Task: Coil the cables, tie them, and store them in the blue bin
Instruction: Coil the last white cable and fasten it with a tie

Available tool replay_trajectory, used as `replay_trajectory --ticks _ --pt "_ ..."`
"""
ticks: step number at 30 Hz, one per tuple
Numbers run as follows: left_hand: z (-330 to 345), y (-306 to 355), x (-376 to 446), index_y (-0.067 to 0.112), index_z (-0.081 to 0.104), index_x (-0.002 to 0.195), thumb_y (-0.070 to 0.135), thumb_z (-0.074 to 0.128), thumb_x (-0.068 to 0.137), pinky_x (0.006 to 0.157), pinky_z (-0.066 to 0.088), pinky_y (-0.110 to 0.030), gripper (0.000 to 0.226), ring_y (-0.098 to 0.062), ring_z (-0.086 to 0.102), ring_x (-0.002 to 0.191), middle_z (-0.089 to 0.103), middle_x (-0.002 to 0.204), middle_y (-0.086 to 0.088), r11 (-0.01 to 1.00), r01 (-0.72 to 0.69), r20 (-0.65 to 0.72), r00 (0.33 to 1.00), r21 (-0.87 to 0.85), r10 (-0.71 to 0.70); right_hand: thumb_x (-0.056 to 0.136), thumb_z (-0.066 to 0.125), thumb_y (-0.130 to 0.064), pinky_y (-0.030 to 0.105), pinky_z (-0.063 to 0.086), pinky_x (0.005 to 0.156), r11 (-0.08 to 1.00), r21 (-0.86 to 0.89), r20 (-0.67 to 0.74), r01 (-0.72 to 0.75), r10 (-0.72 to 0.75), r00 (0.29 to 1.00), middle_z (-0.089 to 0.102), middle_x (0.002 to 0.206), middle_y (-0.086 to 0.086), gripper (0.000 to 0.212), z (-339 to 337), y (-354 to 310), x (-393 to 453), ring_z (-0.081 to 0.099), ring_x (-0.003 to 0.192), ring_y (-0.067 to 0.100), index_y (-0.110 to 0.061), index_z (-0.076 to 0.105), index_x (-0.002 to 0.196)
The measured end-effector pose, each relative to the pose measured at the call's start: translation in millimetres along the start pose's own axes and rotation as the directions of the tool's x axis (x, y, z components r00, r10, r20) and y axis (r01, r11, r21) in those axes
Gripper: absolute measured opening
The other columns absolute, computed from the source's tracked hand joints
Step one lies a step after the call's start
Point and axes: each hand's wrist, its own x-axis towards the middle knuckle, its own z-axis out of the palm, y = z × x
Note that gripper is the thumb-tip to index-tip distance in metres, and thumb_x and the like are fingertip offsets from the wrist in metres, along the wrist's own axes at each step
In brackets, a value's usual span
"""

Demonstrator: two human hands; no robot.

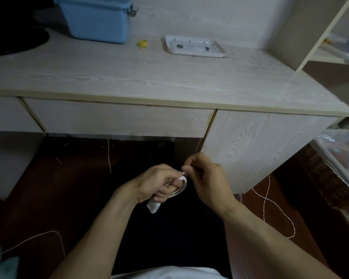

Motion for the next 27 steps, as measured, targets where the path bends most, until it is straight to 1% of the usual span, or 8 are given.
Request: replay_trajectory --ticks 3,7,12,16,19,22,25,27 --pt "5.1 -3.7 0.4 0.018 0.043 0.066 0.031 0.043 0.099 0.043 0.026 -0.025 0.036 -0.009 0.020 0.038 0.028 0.046 0.002 0.993 -0.100 -0.050 0.994 -0.057 0.097 0.094 0.066 -0.026 0.019 0.043 0.051 0.998 0.027 -0.025 -0.054 0.055 0.998 0.062 0.064 -0.008 0.013 -1.3 2.2 1.9 0.058 0.055 0.007 -0.014 0.064 0.089" --pt "6.0 -5.5 7.4 0.018 0.045 0.064 0.034 0.049 0.096 0.054 0.036 -0.031 0.036 -0.013 0.028 0.044 0.028 0.049 0.001 0.912 -0.309 -0.257 0.936 -0.269 0.242 0.093 0.066 -0.030 0.014 0.035 0.050 0.998 -0.001 -0.012 -0.066 0.066 0.998 0.055 0.058 -0.010 0.019 -6.2 8.3 3.2 0.048 0.050 0.003 -0.013 0.065 0.085" --pt "-5.1 -6.3 8.1 0.015 0.047 0.064 0.036 0.043 0.100 0.041 0.018 -0.023 0.042 -0.008 0.013 0.041 0.023 0.047 0.006 0.789 -0.371 -0.270 0.925 -0.490 0.267 0.098 0.058 -0.033 0.023 0.046 0.051 0.986 -0.032 0.122 -0.164 0.167 0.978 0.065 0.068 -0.001 0.014 -13.1 15.1 3.0 0.056 0.053 0.008 -0.023 0.063 0.089" --pt "-13.8 -5.9 3.8 0.018 0.043 0.059 0.034 0.037 0.100 0.038 0.015 -0.022 0.044 -0.006 0.014 0.036 0.022 0.042 0.009 0.588 -0.400 -0.363 0.913 -0.703 0.187 0.098 0.059 -0.032 0.026 0.052 0.051 0.945 0.074 0.151 -0.319 0.305 0.940 0.068 0.074 0.005 0.016 -12.2 17.7 2.7 0.063 0.051 0.017 -0.017 0.059 0.098" --pt "-16.7 -8.7 7.4 0.019 0.042 0.060 0.030 0.032 0.102 0.037 0.020 -0.022 0.044 -0.008 0.016 0.037 0.024 0.043 0.009 0.351 -0.481 -0.439 0.877 -0.804 0.195 0.099 0.058 -0.026 0.024 0.053 0.054 0.967 0.026 0.141 -0.254 0.248 0.958 0.067 0.076 0.003 0.012 -12.0 17.9 3.1 0.062 0.054 0.011 -0.016 0.063 0.098" --pt "-19.1 -9.0 11.4 0.013 0.051 0.070 0.028 0.031 0.102 0.043 0.029 -0.022 0.040 -0.009 0.025 0.042 0.028 0.052 0.006 0.154 -0.561 -0.542 0.827 -0.814 0.146 0.100 0.057 -0.020 0.016 0.049 0.063 0.984 -0.110 0.282 -0.138 0.164 0.945 0.065 0.084 -0.008 0.017 -12.4 18.5 0.7 0.062 0.065 0.000 -0.021 0.068 0.114" --pt "-19.9 -6.3 12.3 0.006 0.055 0.094 0.011 0.034 0.098 0.059 0.034 -0.025 0.022 -0.011 0.032 0.052 0.035 0.064 0.003 0.172 -0.607 -0.598 0.794 -0.776 0.109 0.099 0.058 -0.018 0.006 0.041 0.074 0.972 -0.235 0.443 0.000 0.107 0.890 0.052 0.102 -0.013 0.037 -9.3 20.2 -1.7 0.055 0.084 -0.002 -0.027 0.059 0.134" --pt "-19.3 -7.0 13.6 0.004 0.055 0.101 0.006 0.032 0.095 0.065 0.035 -0.027 0.023 -0.011 0.036 0.055 0.038 0.067 0.002 0.231 -0.613 -0.605 0.788 -0.755 0.114 0.097 0.057 -0.016 0.004 0.038 0.078 0.961 -0.276 0.503 0.022 0.124 0.855 0.044 0.107 -0.010 0.048 -5.8 19.7 -3.6 0.049 0.091 0.000 -0.029 0.050 0.143"
